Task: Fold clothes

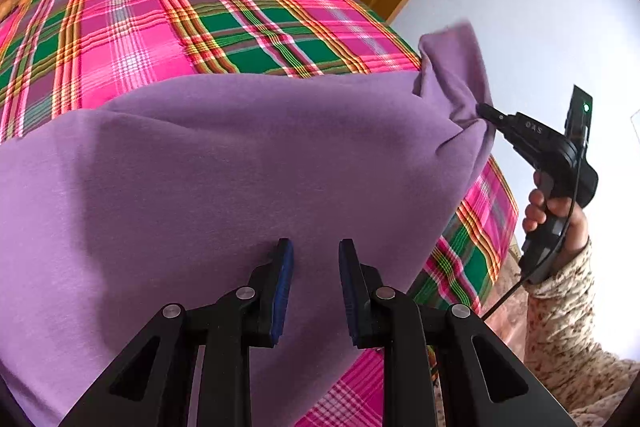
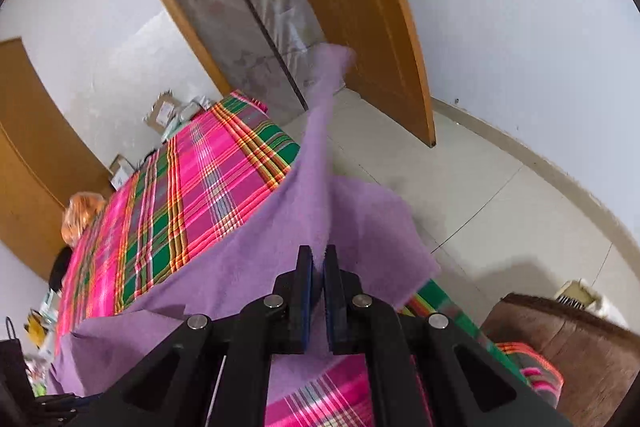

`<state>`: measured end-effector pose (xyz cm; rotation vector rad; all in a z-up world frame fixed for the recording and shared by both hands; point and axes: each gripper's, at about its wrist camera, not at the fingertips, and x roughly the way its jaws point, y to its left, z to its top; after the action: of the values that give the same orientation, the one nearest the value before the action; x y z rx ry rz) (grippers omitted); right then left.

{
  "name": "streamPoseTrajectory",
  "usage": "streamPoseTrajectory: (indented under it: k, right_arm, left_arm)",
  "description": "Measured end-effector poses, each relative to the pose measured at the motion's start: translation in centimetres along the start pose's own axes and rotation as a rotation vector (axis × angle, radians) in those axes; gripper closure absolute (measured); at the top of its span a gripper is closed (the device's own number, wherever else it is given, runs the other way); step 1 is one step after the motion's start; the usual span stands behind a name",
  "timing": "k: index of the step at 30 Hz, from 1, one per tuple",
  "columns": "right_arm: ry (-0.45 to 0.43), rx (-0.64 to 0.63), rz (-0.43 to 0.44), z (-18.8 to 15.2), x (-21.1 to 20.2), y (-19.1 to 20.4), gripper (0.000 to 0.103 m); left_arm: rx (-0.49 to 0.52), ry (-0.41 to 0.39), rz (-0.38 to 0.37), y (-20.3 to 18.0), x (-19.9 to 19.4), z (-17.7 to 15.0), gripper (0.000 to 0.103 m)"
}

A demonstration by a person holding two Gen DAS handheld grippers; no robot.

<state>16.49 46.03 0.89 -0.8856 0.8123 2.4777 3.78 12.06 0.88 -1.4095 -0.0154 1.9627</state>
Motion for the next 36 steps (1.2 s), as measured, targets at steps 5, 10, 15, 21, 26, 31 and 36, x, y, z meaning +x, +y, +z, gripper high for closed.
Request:
streamPoseTrajectory:
  k: [5, 10, 15, 21, 26, 31, 36]
  right_arm:
    - [0.01, 0.022, -0.014, -0.8, 0.0, -1.3, 0.098]
    - [0.01, 0.07, -0.002, -1.3, 0.2, -2.5, 0.098]
    - [0.036, 0.067, -0.016, -1.8, 0.5, -2.7, 0.098]
    - [-0.001, 0.031, -0.12, -0.6, -1.3, -2.0, 0.091]
    - [-0.022, -0.055, -0.118, 1.3, -1.3, 0.7, 0.086]
    - [0.081, -0.166, -0.033, 2.6, 1.9, 4.4, 0.074]
    - [0.17, -0.195, -0.022, 2.8, 5.4, 6.9, 0.072]
  left_arm:
    - [-0.003, 0.008, -0.005, -0.2, 0.3, -0.1, 0.079]
    - [-0.018, 0.008, -0.018, 0.0, 0.5, -0.1, 0.079]
    - [-0.026, 0.009, -0.028, 0.1, 0.6, 0.0, 0.079]
    - [-0.041, 0.007, -0.051, 0.4, 0.4, 0.0, 0.079]
    - [-0.054, 0.006, -0.066, 0.6, 0.4, 0.2, 0.079]
    - [-0.061, 0.005, -0.081, 0.7, 0.5, 0.3, 0.079]
    - [-0.062, 0.005, -0.096, 0.8, 0.5, 0.3, 0.079]
